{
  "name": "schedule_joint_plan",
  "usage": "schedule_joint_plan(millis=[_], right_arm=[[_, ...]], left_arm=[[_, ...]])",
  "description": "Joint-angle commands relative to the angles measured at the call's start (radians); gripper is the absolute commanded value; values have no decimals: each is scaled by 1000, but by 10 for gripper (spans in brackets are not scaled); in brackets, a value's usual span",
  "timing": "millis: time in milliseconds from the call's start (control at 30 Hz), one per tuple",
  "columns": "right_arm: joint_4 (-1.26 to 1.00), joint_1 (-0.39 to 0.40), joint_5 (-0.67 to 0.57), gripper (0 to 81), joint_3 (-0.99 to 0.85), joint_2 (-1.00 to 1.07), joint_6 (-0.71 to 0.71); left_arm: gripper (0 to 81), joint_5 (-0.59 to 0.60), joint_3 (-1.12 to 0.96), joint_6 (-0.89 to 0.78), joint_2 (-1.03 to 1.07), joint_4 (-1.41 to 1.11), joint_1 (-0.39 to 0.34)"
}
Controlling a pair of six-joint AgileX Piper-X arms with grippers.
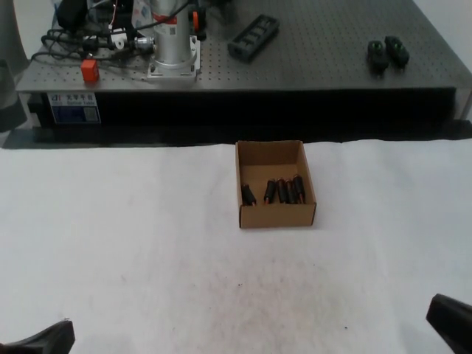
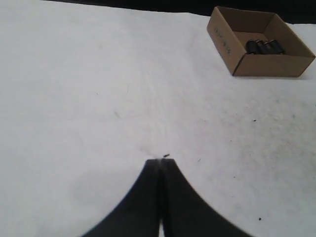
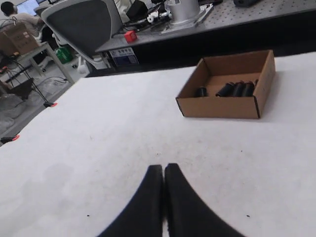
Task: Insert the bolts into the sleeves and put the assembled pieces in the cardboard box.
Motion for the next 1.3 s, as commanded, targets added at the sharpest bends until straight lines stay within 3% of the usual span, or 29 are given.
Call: schedule_joint_plan(millis=[0, 667, 1000, 1267], right_arm=[[-137, 2, 5, 24, 37, 6, 5], [-200, 2, 5, 24, 54, 6, 0], [-202, 2, 8, 24, 173, 6, 0], [-109, 2, 8, 24, 173, 6, 5]], left_arm=[[3, -18, 7, -6, -8, -20, 0], [3, -18, 112, -6, -8, -20, 0], [3, -18, 135, -6, -8, -20, 0], [3, -18, 135, -6, -8, -20, 0]])
